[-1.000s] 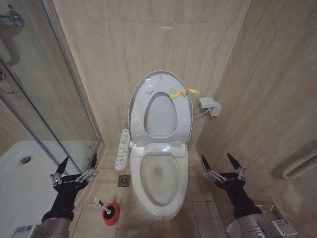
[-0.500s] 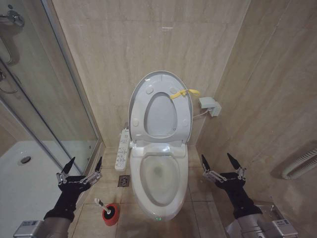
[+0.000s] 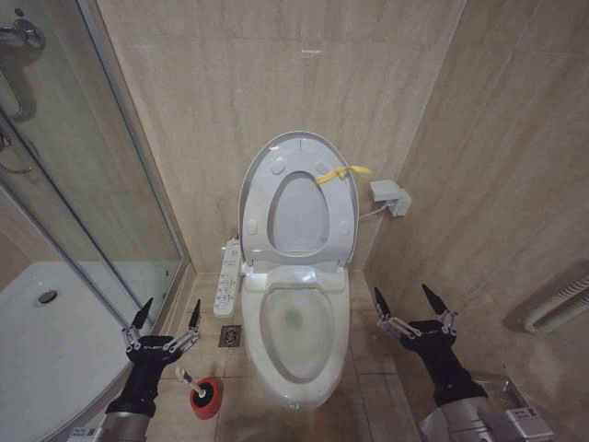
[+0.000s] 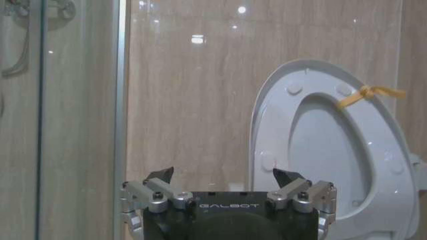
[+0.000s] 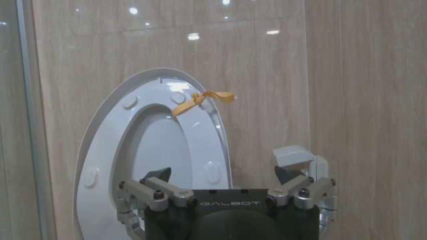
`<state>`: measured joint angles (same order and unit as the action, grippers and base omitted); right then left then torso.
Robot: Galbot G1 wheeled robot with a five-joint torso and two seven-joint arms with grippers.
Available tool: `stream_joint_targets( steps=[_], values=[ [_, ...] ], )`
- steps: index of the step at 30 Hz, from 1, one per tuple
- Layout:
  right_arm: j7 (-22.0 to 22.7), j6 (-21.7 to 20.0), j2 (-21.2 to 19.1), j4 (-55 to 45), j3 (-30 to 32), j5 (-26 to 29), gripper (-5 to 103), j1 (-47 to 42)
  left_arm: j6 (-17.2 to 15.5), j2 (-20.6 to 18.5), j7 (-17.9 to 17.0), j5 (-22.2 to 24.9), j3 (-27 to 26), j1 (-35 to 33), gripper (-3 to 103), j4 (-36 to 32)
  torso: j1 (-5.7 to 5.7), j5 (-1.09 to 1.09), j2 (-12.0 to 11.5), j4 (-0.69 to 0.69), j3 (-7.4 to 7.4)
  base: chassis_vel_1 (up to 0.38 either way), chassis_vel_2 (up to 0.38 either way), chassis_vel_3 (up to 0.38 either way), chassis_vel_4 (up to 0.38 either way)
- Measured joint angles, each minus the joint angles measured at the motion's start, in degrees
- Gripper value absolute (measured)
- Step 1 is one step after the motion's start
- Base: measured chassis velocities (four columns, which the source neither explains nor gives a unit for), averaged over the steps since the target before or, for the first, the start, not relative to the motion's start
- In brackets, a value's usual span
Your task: Open the toilet lid, clean the toilet bowl with a toilet brush, close the toilet lid, and flush.
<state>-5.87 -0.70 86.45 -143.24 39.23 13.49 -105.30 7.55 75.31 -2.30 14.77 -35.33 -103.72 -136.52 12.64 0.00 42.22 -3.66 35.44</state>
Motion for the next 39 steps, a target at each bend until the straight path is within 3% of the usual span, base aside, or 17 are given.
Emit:
stream_joint_targets(
  steps=[13, 39],
  values=[
    [0.0, 0.0, 0.0, 0.0, 0.0, 0.0, 100, 0.0, -1.7, 1.4, -1.4, -0.7, -0.3, -3.3, 100, -6.2, 0.0, 0.0, 0.0, 0.0, 0.0, 0.0, 0.0, 0.0, 0.0],
    [0.0, 0.0, 0.0, 0.0, 0.0, 0.0, 100, 0.0, -2.4, 3.2, -2.9, -2.2, 1.2, -5.2, 100, -6.8, 0.0, 0.0, 0.0, 0.0, 0.0, 0.0, 0.0, 0.0, 0.0]
  ],
)
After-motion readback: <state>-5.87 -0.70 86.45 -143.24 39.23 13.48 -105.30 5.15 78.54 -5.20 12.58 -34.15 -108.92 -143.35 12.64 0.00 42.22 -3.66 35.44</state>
